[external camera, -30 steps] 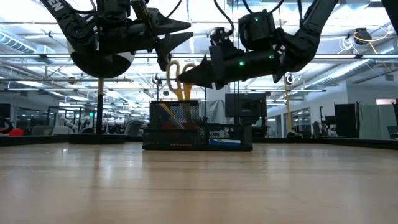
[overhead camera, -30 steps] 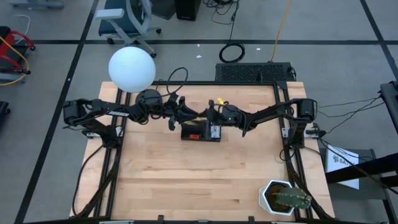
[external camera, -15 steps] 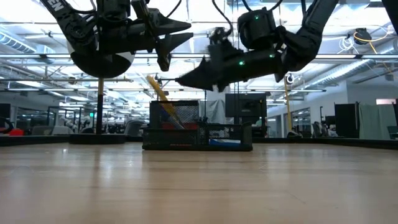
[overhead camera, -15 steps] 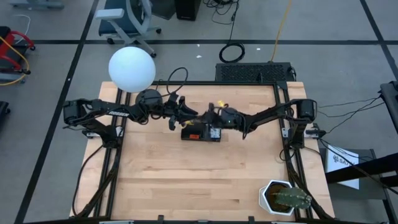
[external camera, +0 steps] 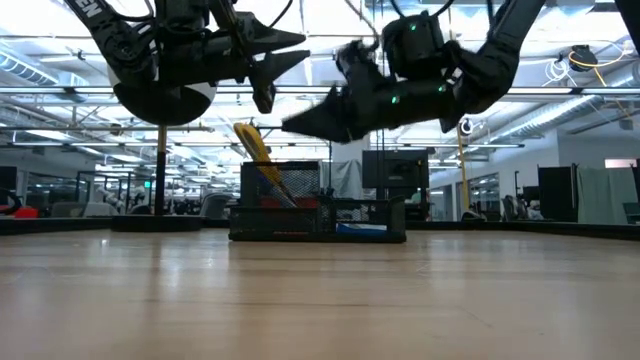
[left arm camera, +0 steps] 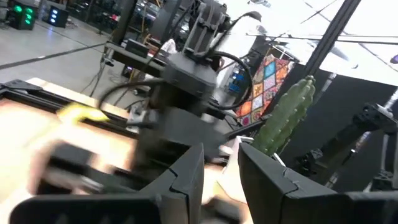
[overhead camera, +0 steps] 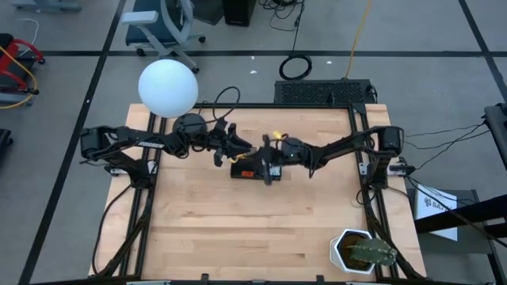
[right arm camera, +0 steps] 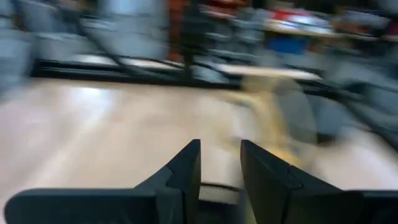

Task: Pick and place office supplies into organizer
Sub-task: Return to Home Position

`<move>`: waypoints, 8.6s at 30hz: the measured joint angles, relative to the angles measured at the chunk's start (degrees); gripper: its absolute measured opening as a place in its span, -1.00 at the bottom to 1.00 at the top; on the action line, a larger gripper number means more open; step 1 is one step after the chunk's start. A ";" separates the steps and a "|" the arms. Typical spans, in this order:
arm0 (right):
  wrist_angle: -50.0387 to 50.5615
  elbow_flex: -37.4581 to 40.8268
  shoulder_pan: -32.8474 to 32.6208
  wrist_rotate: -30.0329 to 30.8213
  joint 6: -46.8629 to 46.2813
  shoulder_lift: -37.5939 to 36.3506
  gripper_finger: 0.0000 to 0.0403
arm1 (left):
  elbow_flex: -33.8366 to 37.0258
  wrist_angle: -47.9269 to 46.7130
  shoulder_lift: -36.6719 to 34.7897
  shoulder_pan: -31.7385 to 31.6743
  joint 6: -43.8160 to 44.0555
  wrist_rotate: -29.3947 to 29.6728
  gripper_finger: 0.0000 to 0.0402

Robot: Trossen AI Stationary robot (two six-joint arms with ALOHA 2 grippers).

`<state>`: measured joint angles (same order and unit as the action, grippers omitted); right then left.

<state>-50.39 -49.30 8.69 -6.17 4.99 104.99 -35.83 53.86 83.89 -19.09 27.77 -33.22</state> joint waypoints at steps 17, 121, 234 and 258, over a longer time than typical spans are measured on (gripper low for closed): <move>-0.24 -0.02 -1.75 3.35 -0.01 -0.27 -0.48 | 0.02 -24.65 -13.82 1.20 -12.42 -1.54 -0.48; 20.57 23.67 -9.95 -7.44 -11.45 -72.47 -0.48 | 18.10 -36.88 -62.65 22.86 -31.67 24.74 -0.48; 48.35 48.33 -9.91 1.72 1.77 -94.29 -0.48 | 35.17 -52.23 -67.35 25.62 -32.16 34.78 -0.48; 48.32 48.33 -9.91 1.68 1.73 -94.29 -0.48 | 35.17 -51.89 -67.35 25.62 -32.17 34.79 -0.48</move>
<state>-2.07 -0.97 -1.21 -4.49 6.72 10.70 -0.67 1.97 16.53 6.52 -4.40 1.57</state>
